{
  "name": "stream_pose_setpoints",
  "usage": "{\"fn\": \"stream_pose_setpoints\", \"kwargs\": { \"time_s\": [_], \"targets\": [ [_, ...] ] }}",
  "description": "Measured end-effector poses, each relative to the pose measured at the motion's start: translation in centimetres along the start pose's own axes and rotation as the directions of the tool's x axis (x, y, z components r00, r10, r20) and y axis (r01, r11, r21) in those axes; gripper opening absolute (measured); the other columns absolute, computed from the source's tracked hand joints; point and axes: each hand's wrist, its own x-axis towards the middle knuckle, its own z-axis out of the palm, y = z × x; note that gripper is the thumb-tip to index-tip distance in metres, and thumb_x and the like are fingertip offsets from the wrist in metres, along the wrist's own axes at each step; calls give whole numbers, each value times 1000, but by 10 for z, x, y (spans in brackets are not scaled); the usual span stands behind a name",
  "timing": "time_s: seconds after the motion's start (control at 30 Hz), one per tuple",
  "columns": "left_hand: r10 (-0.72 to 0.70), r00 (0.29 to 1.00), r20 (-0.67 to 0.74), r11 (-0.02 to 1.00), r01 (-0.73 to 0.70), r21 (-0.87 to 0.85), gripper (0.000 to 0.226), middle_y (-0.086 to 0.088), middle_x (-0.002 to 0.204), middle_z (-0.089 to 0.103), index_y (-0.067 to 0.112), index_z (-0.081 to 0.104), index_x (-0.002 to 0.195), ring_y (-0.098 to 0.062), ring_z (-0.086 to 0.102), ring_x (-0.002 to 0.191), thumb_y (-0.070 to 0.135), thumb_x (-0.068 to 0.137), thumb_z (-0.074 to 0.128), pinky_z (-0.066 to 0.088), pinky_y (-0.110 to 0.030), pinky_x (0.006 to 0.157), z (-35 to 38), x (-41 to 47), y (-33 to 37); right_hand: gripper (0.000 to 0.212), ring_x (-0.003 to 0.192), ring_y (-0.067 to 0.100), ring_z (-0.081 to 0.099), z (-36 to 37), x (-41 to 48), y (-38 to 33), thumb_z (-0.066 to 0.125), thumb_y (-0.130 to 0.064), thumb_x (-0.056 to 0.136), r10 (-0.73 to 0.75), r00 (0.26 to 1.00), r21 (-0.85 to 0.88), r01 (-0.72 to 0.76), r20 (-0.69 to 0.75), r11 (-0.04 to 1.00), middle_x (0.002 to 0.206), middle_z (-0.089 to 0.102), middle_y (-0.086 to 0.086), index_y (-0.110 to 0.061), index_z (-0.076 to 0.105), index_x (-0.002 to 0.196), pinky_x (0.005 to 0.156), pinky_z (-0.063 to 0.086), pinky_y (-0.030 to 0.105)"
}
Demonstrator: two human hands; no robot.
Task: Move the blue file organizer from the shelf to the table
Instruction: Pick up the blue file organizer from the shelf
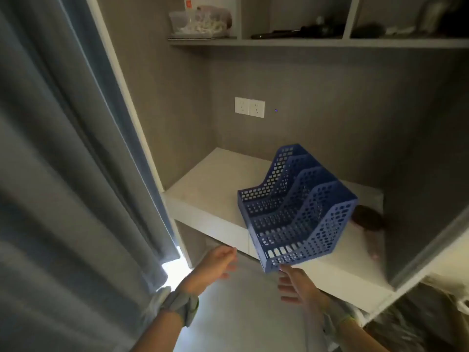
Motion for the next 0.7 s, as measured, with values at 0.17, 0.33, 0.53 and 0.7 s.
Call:
{"fn": "stream_pose_setpoints", "kwargs": {
  "time_s": [0.17, 0.33, 0.53, 0.7],
  "targets": [
    [-49, 998, 40, 998, 48, 35, 34, -11, 124, 70, 12, 59, 126, -31, 69, 115, 34, 102, 52, 55, -43, 98, -40, 62, 8, 47, 107, 36, 57, 27, 41, -11, 61, -47, 91, 117, 993, 150, -116, 0, 982, 117, 56, 16, -8, 52, 115, 86, 55, 50],
    [-82, 993, 87, 995, 77, 58, 33, -11, 123, 71, 9, 61, 126, -30, 70, 110, 31, 101, 55, 55, -42, 95, -83, 152, 21, 20, 85, 35, 53, 50, 82, -24, 49, -22, 97, 297, 946, 373, -232, -128, 898, 87, 52, 18, -4, 54, 92, 87, 50, 54],
    [-101, 973, 206, 990, 79, 115, 16, -8, 107, 67, 14, 58, 114, -26, 66, 95, 22, 103, 51, 49, -30, 71, -118, 241, 34, 8, 89, 38, 60, 79, 96, -20, 47, -3, 90, 388, 871, 613, -135, -301, 778, 106, 58, 23, -1, 54, 95, 67, 59, 48],
    [127, 966, 223, 930, -194, 312, 22, -14, 75, 47, 12, 49, 78, -21, 44, 78, 12, 100, 49, 36, -35, 68, -115, 313, 53, 12, 94, 39, 64, 89, 76, -5, 49, -7, 92, 341, 849, 636, -8, -403, 772, 108, 61, 25, -5, 57, 101, 64, 63, 46]
  ]
}}
